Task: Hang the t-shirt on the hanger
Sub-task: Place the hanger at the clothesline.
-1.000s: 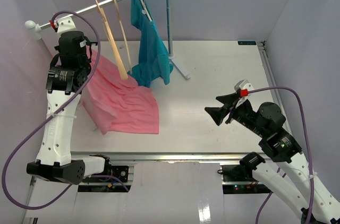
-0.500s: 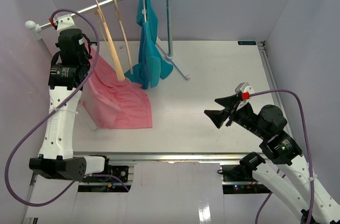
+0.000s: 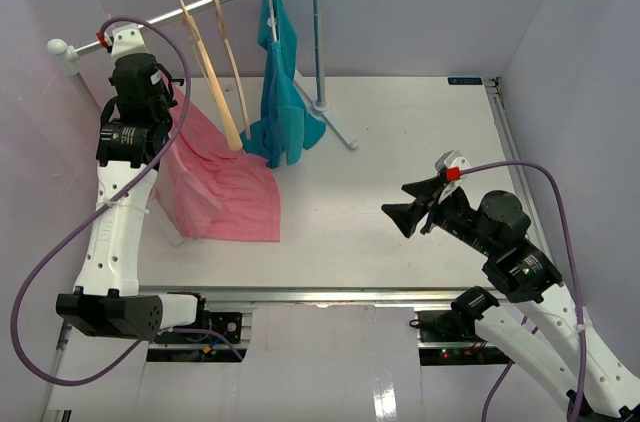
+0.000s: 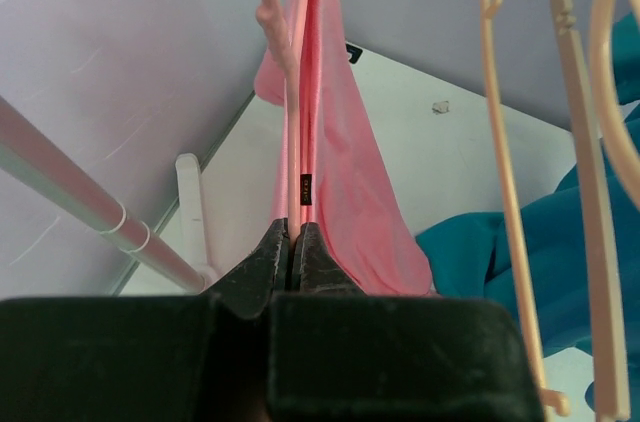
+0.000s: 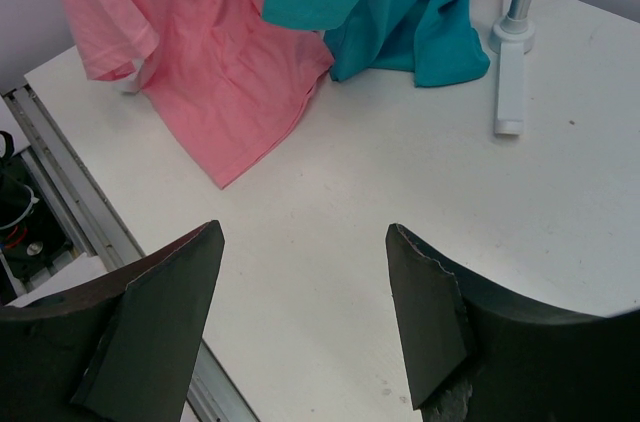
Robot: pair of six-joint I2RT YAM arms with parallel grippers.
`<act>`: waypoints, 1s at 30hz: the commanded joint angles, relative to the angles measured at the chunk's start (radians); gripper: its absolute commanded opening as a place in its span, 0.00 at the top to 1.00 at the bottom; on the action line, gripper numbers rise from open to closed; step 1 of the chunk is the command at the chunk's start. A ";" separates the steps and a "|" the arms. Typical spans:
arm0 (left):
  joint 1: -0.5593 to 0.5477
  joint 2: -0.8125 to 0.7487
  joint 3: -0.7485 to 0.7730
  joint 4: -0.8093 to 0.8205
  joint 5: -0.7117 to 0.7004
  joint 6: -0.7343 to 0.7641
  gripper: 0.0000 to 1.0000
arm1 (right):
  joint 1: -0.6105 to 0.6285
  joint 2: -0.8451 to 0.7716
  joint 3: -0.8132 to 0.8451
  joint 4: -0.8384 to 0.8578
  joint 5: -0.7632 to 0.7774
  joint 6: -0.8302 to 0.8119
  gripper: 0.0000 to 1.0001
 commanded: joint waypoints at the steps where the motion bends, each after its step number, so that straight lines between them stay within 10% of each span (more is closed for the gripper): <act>1: 0.002 0.033 0.107 0.064 0.020 0.010 1.00 | 0.000 0.007 0.012 0.031 0.036 -0.002 0.27; 30: 0.206 0.030 -0.020 0.149 0.223 -0.062 1.00 | -0.001 0.001 0.069 -0.028 0.036 0.020 0.28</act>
